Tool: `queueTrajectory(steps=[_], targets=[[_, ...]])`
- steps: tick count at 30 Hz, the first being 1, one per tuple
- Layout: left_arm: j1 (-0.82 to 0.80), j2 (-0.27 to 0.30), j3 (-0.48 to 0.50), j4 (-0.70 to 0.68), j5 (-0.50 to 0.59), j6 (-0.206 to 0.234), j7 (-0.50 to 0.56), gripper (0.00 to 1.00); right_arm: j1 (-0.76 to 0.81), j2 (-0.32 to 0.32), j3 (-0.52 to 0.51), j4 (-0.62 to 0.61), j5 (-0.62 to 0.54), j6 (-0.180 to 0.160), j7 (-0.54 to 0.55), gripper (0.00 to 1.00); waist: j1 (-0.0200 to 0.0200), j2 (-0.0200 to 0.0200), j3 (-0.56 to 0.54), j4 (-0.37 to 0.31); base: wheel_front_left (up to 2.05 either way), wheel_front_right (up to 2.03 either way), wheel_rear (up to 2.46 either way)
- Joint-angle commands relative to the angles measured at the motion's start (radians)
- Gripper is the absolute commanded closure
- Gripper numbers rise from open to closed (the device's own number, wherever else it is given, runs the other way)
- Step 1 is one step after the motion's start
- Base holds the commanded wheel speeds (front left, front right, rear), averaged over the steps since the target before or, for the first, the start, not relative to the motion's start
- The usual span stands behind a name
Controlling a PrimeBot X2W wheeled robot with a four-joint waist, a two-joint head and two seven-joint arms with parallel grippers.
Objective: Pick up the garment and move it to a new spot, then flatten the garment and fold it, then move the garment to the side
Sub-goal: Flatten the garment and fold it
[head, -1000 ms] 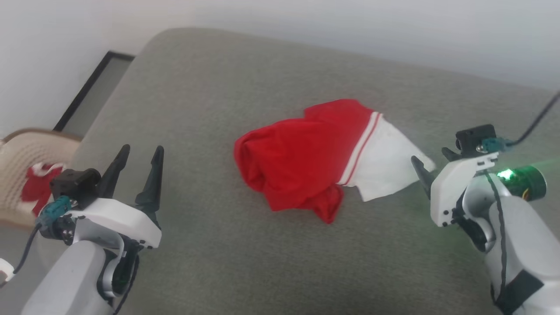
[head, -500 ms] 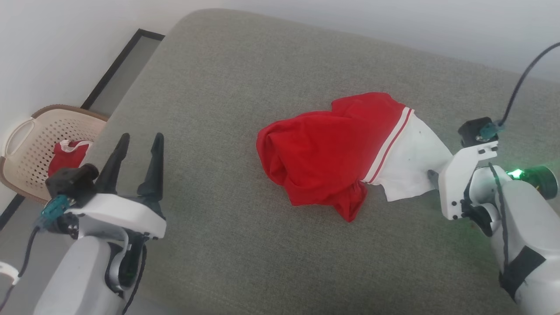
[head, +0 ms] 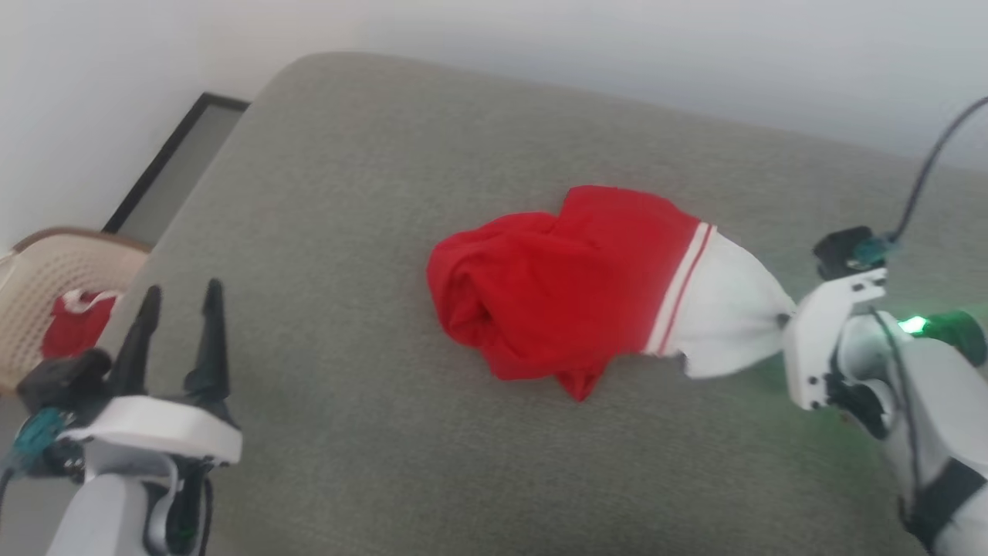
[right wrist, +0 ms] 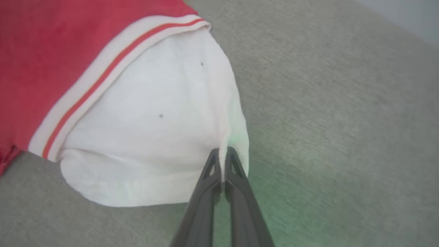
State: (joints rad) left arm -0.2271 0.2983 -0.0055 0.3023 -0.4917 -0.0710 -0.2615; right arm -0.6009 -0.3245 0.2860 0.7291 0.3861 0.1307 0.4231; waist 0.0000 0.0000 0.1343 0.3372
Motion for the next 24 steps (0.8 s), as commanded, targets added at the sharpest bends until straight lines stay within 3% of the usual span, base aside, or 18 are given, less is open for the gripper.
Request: queueTrajectory(steps=[1,9,14,20,24], targets=[[0.024,-0.004,0.025,-0.011,0.011,-0.01,-0.004,0.0,0.037,-0.033,0.002,-0.034,0.024,0.0,0.015,1.0,0.0,0.0,-0.018,-0.031,0.0,0.0,0.0],[0.064,-0.013,0.076,-0.014,0.039,-0.029,-0.004,0.0,0.183,-0.198,-0.059,-0.197,0.105,0.0,0.096,1.0,0.0,0.0,-0.041,-0.089,0.0,0.0,0.0],[0.054,-0.02,0.078,-0.006,0.048,-0.035,-0.004,0.0,0.264,-0.253,-0.127,-0.237,0.125,0.0,0.133,1.0,0.0,0.0,-0.043,-0.098,0.0,0.0,0.0],[0.029,-0.028,0.069,0.013,0.053,-0.043,-0.004,0.0,0.341,-0.254,-0.202,-0.193,0.12,0.0,0.147,1.0,0.0,0.0,-0.04,-0.096,0.0,0.0,0.0],[0.017,-0.025,0.059,0.028,0.058,-0.049,-0.004,0.0,0.348,-0.214,-0.221,-0.125,0.098,0.0,0.148,1.0,0.0,0.0,-0.044,-0.093,0.0,0.0,0.0]])
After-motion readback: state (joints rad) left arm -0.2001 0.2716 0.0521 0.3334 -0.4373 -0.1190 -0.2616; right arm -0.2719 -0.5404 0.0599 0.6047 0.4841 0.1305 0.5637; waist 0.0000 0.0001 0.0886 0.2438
